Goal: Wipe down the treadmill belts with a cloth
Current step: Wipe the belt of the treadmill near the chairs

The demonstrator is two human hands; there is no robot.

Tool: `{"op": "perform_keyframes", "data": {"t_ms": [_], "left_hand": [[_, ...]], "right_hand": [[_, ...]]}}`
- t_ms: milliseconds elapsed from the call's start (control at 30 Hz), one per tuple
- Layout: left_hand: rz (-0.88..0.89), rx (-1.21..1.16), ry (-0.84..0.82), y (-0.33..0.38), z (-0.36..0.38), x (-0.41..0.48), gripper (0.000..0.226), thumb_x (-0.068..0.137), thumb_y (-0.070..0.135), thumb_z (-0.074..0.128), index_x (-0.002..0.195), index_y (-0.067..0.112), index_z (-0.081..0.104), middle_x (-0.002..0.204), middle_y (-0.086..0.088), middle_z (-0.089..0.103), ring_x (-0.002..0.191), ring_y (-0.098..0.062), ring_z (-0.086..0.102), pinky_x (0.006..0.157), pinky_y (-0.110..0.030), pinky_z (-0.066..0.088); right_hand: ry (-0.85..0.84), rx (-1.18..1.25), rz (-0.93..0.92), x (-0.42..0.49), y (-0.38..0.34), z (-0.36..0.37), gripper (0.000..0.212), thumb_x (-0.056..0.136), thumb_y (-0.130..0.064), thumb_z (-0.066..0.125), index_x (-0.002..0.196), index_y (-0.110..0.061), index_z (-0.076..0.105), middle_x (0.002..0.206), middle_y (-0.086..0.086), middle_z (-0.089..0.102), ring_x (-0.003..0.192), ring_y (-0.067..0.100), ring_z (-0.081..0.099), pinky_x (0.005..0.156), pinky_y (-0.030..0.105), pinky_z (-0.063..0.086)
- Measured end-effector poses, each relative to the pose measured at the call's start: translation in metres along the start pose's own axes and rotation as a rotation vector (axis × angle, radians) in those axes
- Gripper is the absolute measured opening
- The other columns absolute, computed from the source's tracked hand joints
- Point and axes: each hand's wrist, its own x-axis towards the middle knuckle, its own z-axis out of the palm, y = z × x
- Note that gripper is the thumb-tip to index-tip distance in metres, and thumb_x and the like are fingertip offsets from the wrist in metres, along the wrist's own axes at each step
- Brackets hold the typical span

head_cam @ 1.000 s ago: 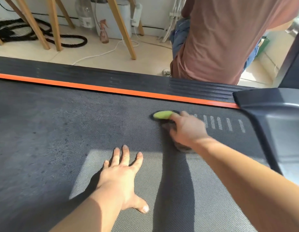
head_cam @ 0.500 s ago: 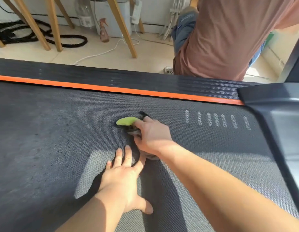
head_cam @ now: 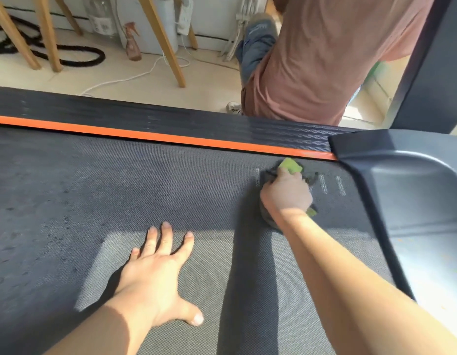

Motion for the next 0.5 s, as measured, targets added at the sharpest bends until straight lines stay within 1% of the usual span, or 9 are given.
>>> {"op": "perform_keyframes", "data": {"t_ms": [33,100,200,233,267,300,333,433,500], "left_hand": [[-0.002,-0.002,0.004,0.000,0.000,-0.001,0.156,0.043,0.091,0.071,0.153,0.046,-0.030,0.162,-0.004,-0.040,0.153,-0.028,-0.030,0.129,-0.051,0.005],[-0.009,0.000,-0.001,0.000,-0.001,-0.001,0.156,0.043,0.091,0.072,0.155,0.045,-0.027,0.163,-0.003,-0.040,0.153,-0.027,-0.030,0.129,-0.050,0.006],[-0.014,-0.001,0.000,0.002,-0.002,-0.001,0.155,0.044,0.091,0.073,0.157,0.044,-0.022,0.162,-0.003,-0.040,0.153,-0.027,-0.029,0.129,-0.050,0.007],[-0.015,0.003,-0.001,0.001,-0.002,-0.002,0.156,0.044,0.091,0.073,0.156,0.044,-0.025,0.162,-0.003,-0.040,0.153,-0.027,-0.029,0.129,-0.050,0.007],[-0.014,0.010,-0.006,0.001,-0.003,-0.003,0.156,0.045,0.091,0.072,0.154,0.045,-0.028,0.161,-0.003,-0.041,0.153,-0.027,-0.030,0.129,-0.050,0.007],[-0.011,0.015,-0.010,0.001,-0.003,-0.003,0.155,0.046,0.091,0.072,0.153,0.046,-0.031,0.160,-0.003,-0.042,0.152,-0.027,-0.030,0.128,-0.050,0.007],[-0.009,0.014,-0.012,0.001,-0.003,-0.003,0.155,0.046,0.092,0.072,0.151,0.047,-0.033,0.160,-0.003,-0.043,0.152,-0.027,-0.031,0.128,-0.049,0.007],[-0.011,0.002,-0.005,0.001,-0.002,-0.003,0.156,0.044,0.091,0.072,0.151,0.048,-0.033,0.159,-0.002,-0.044,0.152,-0.026,-0.031,0.128,-0.049,0.007],[-0.010,0.000,0.010,0.002,-0.002,-0.004,0.156,0.043,0.090,0.073,0.153,0.047,-0.030,0.161,-0.002,-0.041,0.153,-0.026,-0.029,0.127,-0.049,0.009]], "right_hand": [[-0.033,0.006,-0.098,-0.022,-0.024,0.007,0.044,0.093,-0.039,0.052,0.134,-0.022,0.052,0.129,0.015,0.054,0.116,0.039,0.057,0.089,0.044,0.047],[-0.114,-0.067,-0.397,-0.068,-0.062,0.016,0.044,0.092,-0.044,0.056,0.132,-0.025,0.053,0.127,0.010,0.054,0.115,0.036,0.056,0.084,0.041,0.046],[-0.220,-0.111,-0.897,-0.089,-0.066,0.011,0.038,0.092,-0.046,0.057,0.127,-0.031,0.060,0.114,0.005,0.054,0.105,0.034,0.058,0.074,0.038,0.042],[-0.206,-0.097,-0.980,-0.077,-0.055,0.005,0.037,0.092,-0.047,0.057,0.125,-0.033,0.063,0.111,0.004,0.055,0.102,0.033,0.060,0.071,0.037,0.044],[-0.169,-0.121,-0.984,-0.058,-0.039,0.000,0.036,0.092,-0.050,0.055,0.124,-0.035,0.064,0.112,0.003,0.056,0.101,0.032,0.060,0.072,0.038,0.047],[-0.119,-0.171,-0.911,-0.036,-0.019,-0.005,0.037,0.093,-0.053,0.053,0.125,-0.037,0.063,0.116,0.003,0.056,0.104,0.033,0.060,0.075,0.039,0.049],[-0.067,-0.216,-0.783,-0.011,0.007,-0.012,0.039,0.094,-0.055,0.051,0.127,-0.037,0.062,0.120,0.003,0.056,0.108,0.034,0.060,0.080,0.041,0.051],[0.032,-0.211,-0.252,0.052,0.099,-0.040,0.043,0.096,-0.052,0.049,0.131,-0.032,0.060,0.125,0.014,0.055,0.112,0.043,0.059,0.091,0.051,0.053],[0.054,-0.185,-0.010,0.063,0.132,-0.048,0.043,0.098,-0.046,0.048,0.133,-0.026,0.058,0.126,0.019,0.052,0.113,0.048,0.058,0.095,0.052,0.050]]}}
